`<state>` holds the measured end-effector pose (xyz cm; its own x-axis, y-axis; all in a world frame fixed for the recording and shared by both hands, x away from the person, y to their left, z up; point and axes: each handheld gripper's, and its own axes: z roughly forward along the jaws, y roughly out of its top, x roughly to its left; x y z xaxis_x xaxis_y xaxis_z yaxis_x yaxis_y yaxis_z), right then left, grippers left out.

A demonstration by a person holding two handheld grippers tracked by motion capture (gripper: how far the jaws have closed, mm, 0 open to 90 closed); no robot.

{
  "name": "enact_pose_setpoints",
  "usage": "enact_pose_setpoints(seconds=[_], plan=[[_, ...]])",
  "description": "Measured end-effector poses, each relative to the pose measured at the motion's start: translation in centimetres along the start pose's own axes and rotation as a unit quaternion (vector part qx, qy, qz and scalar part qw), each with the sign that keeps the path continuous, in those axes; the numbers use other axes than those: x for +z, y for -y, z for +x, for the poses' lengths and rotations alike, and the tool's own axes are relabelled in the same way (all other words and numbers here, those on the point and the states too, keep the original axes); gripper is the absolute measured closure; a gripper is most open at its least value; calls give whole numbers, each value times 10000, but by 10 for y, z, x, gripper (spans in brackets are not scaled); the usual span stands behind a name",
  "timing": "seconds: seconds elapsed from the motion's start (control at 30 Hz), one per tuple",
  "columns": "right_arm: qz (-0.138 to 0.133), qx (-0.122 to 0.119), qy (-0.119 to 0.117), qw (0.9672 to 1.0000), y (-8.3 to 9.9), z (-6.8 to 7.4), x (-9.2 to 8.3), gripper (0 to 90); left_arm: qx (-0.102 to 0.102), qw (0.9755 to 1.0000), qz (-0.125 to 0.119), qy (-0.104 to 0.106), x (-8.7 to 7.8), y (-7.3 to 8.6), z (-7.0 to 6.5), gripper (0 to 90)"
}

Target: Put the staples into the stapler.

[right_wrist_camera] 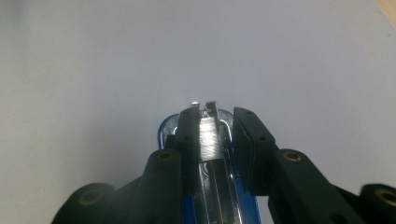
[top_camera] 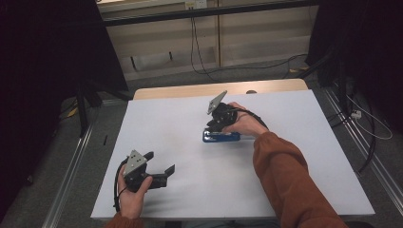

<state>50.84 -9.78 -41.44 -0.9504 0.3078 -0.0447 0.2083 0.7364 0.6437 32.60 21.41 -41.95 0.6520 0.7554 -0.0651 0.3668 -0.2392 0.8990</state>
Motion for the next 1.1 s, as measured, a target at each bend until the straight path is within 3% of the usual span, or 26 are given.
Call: enact_pose_setpoints(seconds=[0.33,0.47,0.53,0.8,1.0,1.1], plan=[[-211,421,324,9984,1,-2,-5,489,-7,10000,18,-50,0,0,0,47],[-251,677,338,9968,3,-1,-5,394,-23,10000,23,-57,0,0,0,47],[-329,878,330,9950,4,0,-6,353,-30,10000,21,-64,0,0,0,47],[-526,1124,417,9914,7,2,-11,195,-28,10000,14,-53,0,0,0,47],[-694,1397,540,9863,12,5,-14,122,-21,10000,26,-61,0,0,0,47],[-704,1436,571,9855,15,6,-16,106,-31,10000,25,-59,0,0,0,47]])
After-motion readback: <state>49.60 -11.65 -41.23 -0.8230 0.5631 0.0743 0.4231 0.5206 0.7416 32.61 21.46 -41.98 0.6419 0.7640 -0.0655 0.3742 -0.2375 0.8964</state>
